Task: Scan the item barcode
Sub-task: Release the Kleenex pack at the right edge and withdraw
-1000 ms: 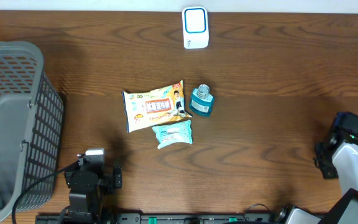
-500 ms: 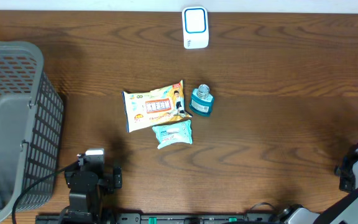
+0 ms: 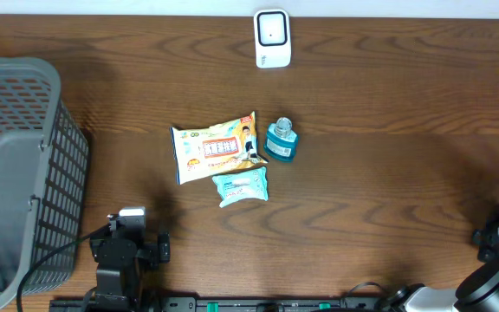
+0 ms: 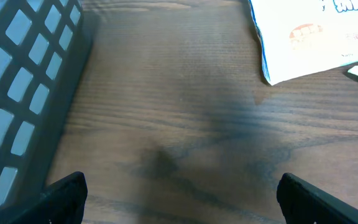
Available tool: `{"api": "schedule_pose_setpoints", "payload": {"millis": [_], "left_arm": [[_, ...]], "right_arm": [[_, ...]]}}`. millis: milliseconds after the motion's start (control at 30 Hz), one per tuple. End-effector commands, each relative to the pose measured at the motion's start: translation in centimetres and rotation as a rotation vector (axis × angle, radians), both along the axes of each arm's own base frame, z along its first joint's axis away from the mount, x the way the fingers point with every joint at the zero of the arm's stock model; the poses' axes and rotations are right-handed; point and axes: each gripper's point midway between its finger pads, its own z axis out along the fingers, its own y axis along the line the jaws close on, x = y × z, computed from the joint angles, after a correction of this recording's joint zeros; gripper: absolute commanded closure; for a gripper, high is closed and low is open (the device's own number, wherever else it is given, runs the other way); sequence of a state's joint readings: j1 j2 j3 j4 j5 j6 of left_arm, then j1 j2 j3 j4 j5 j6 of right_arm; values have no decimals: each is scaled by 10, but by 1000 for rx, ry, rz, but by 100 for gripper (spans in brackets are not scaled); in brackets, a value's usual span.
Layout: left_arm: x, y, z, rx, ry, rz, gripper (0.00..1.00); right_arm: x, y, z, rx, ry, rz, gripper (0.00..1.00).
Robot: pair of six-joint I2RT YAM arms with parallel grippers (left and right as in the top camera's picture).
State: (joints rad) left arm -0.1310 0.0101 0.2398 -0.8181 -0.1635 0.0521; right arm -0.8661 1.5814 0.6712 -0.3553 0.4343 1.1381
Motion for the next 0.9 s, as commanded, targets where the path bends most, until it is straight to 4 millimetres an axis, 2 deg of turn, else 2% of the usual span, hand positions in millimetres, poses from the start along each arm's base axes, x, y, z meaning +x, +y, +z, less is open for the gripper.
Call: {"api": "schedule_pose_setpoints", "payload": {"millis": [0, 500, 733, 867], "left_arm": [[-2, 2, -3, 10, 12, 4, 2], [-2, 2, -3, 10, 12, 4, 2], [-2, 2, -3, 10, 12, 4, 2], [-2, 2, -3, 10, 12, 4, 2]], "right_arm": [[0, -11, 1, -34, -29, -26, 98], [42, -49, 27, -194, -153, 114, 98], [90, -53, 42, -211, -363, 240, 98], [105, -56, 53, -250, -385, 287, 98]]}}
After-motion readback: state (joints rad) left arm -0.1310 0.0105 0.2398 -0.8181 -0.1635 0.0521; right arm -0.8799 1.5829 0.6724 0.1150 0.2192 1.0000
